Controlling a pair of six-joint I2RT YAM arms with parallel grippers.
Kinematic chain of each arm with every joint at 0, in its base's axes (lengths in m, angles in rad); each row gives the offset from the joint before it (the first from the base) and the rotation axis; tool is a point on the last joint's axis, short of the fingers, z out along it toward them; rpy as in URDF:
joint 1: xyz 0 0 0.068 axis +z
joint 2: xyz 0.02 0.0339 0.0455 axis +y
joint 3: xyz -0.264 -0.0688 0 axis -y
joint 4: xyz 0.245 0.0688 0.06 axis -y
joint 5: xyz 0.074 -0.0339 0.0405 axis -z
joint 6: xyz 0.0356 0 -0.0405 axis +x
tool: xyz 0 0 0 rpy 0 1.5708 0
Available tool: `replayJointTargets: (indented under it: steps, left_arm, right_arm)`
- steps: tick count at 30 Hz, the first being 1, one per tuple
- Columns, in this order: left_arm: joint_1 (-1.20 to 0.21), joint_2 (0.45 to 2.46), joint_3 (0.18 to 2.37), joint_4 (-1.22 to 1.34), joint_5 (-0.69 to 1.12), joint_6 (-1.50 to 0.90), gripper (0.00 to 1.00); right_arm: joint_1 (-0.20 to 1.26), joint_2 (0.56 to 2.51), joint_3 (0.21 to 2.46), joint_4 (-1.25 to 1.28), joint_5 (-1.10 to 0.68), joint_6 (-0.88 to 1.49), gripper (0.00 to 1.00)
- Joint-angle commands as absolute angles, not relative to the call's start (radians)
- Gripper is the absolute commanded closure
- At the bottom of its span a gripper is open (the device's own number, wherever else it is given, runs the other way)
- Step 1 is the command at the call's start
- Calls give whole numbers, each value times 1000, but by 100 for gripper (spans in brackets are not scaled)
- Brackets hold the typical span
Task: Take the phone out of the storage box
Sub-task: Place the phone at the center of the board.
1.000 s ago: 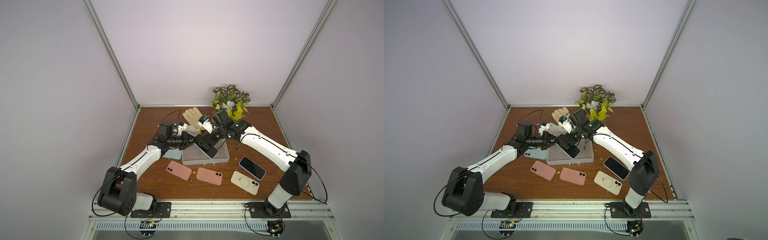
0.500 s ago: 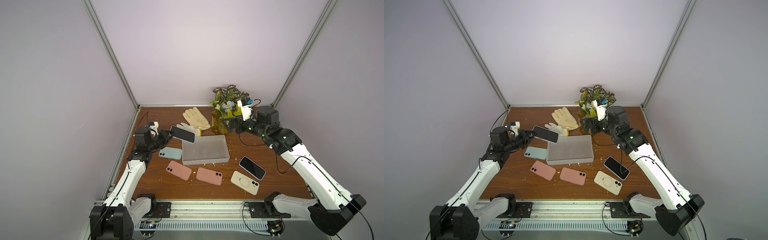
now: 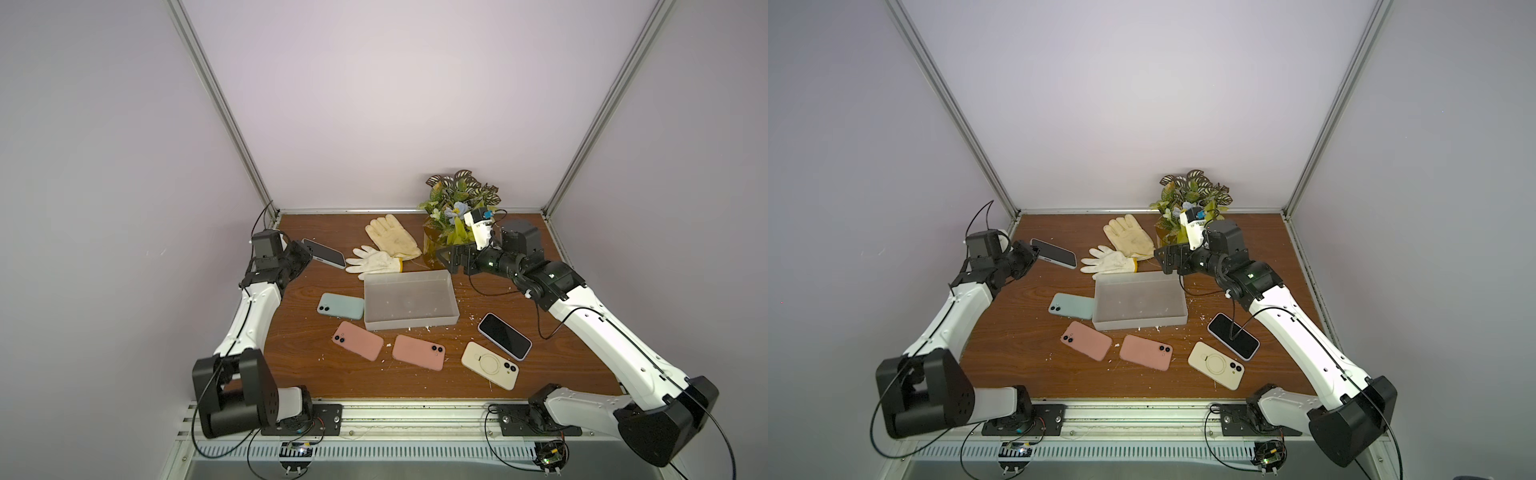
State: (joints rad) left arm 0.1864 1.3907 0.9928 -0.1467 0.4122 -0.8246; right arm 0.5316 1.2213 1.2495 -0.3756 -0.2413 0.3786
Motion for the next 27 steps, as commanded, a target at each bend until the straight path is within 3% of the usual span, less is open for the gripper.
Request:
replayJointTargets:
  steps: [1,9,17,19,20,27]
  left_arm:
    - [196,1491,1034,-114,501,-777,100]
    - [201,1732,1139,-181,592,-673,100]
    - [207,1838,1125,-199,567,-626,99]
    - [209,1849,1115,-232,526,-599,87]
    - [213,1850,1104,-248,505,-586,75]
    - [276,1827,1034,-324,407,-519,54]
  right_arm:
    - [536,1179,1245,-335,-273,377,1]
    - [536,1150,1235,-390,-239,341,1]
    - [537,1134,1212,-401,-208,357,1]
    - [536,1127,1209,-405,-194,360,1]
    - [536,1123,1206,-405,-187,364,1]
    - [535,1078,1144,-407,-144,383,1]
